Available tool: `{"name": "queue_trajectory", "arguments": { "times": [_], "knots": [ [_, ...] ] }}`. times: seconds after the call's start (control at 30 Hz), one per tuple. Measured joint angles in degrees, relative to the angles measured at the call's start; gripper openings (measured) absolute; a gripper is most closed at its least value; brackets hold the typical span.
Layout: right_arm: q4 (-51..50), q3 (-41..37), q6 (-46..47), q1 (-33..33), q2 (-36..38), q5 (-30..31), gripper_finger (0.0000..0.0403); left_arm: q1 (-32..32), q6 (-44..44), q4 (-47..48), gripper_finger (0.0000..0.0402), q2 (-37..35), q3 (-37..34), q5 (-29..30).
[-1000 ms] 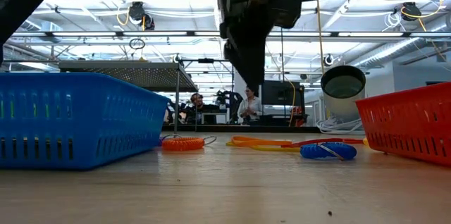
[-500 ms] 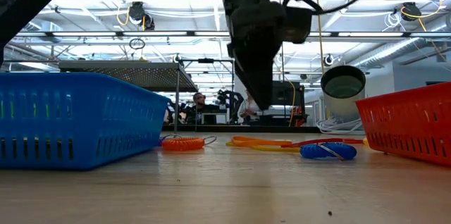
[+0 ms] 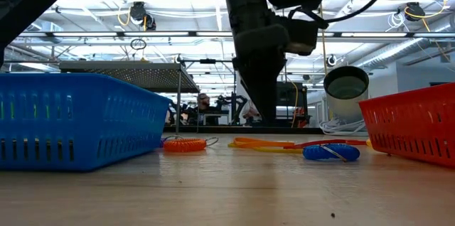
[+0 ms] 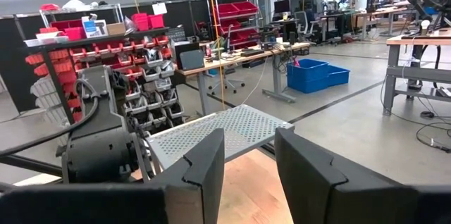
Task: Pick & Place Office Desk Supplies
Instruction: Put the orange rubber band into the red bin
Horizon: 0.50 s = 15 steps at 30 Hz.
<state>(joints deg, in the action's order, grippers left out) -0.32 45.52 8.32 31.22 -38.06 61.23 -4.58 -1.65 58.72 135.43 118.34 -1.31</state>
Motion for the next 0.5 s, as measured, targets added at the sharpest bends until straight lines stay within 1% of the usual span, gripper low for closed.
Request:
{"name": "queue_trajectory", "arguments": {
  "times": [0.23,0.37,0.5],
  "knots": [
    [0.0,0.0,0.0,0.0,0.0,0.06,0.0116,-0.24,-0.05,-1.03,0.0182,0.27,0.0,0.45],
    [0.0,0.0,0.0,0.0,0.0,0.11,0.0116,-0.77,-0.25,-2.01,0.0182,0.27,0.0,2.32],
    [0.0,0.0,0.0,0.0,0.0,0.13,0.0116,-1.24,-1.07,-2.05,0.0182,0.67,0.02,2.52]
  ]
}}
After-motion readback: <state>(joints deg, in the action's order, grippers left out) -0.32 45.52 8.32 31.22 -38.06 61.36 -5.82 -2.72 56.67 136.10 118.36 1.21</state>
